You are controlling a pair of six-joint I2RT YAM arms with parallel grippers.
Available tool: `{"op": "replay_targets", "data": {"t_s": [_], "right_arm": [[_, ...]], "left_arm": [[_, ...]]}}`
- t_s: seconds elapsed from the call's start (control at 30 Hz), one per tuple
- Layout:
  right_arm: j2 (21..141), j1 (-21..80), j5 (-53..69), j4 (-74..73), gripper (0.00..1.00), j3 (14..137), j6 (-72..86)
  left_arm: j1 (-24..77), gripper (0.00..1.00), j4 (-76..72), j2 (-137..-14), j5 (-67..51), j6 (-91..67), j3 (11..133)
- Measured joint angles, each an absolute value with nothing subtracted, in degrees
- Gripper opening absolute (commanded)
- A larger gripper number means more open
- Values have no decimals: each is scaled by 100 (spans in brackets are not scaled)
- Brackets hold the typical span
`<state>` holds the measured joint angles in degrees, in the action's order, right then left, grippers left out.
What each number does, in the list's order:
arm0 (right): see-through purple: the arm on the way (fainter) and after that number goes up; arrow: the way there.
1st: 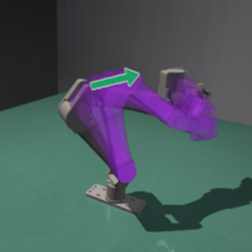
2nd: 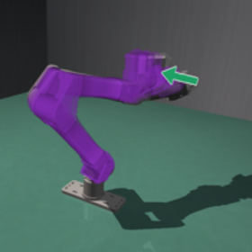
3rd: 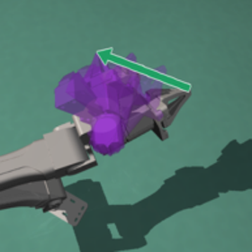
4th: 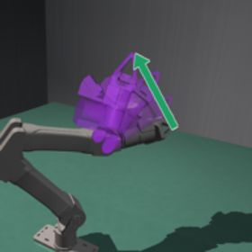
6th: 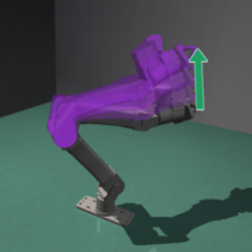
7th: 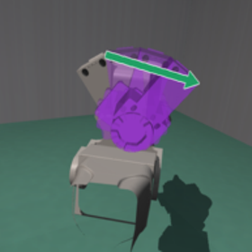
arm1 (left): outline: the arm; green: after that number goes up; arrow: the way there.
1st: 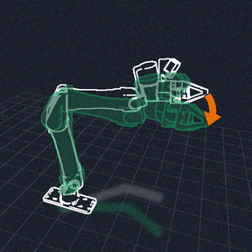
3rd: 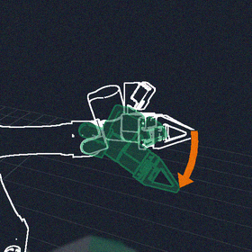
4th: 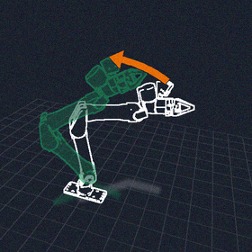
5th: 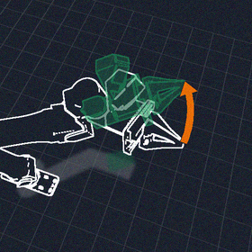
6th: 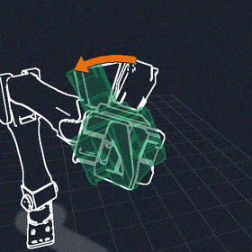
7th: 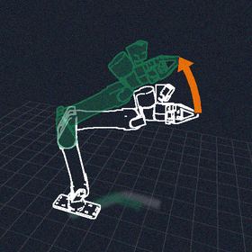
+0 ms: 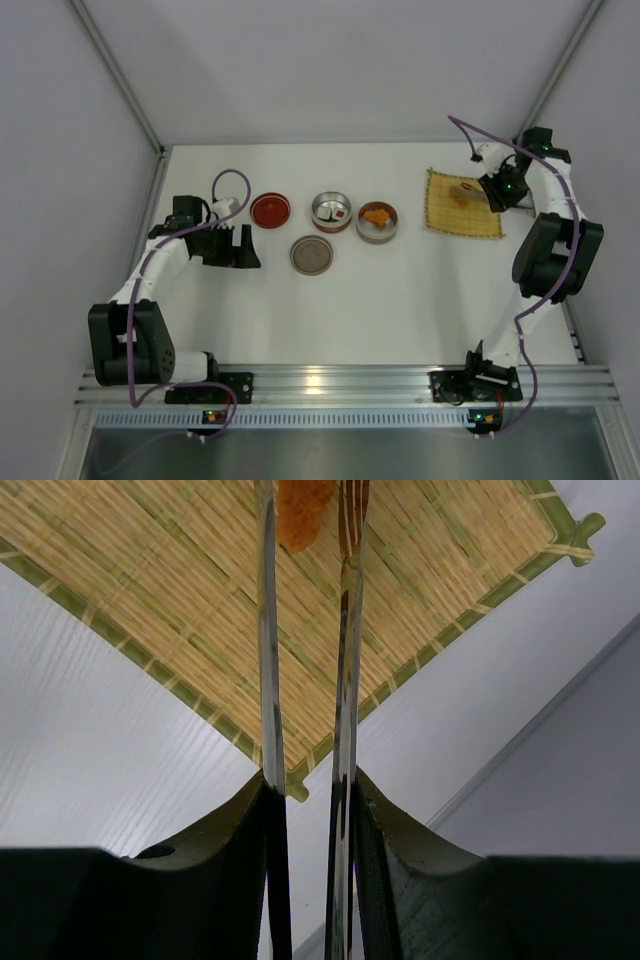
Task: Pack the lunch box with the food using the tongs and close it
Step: Pick up the fake food from the plate, then place the fake food in the packing box.
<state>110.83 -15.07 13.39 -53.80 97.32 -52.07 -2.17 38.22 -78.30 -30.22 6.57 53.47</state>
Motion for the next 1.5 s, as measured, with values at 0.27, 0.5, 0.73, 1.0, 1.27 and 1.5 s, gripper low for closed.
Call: {"op": "replay_targets", "data": {"t_s": [0.27, 0.5, 0.73, 1.0, 1.27, 1.5], "right_arm": [[10722, -1507, 1516, -5651, 18, 9730, -5356], [10165, -1439, 1726, -6031, 17, 9710, -5555], [9487, -668, 1852, -6274, 17, 9406, -5607], [9177, 582, 1970, -6307, 17, 9268, -5334], [9220, 1085, 1905, -6285, 18, 9223, -5087], [9400, 1369, 1728, -6222, 18, 9083, -5011]], "left_arm": [[-217, 98, 3822, -7830, -3024, 657, 5347], [-217, 98, 3822, -7830, -3026, 659, 5347], [-217, 98, 3822, -7828, -3068, 661, 5347], [-217, 98, 3822, -7826, -3068, 701, 5347], [-217, 98, 3822, -7797, -3068, 725, 5347], [-217, 98, 3822, -7797, -3068, 727, 5347]]}}
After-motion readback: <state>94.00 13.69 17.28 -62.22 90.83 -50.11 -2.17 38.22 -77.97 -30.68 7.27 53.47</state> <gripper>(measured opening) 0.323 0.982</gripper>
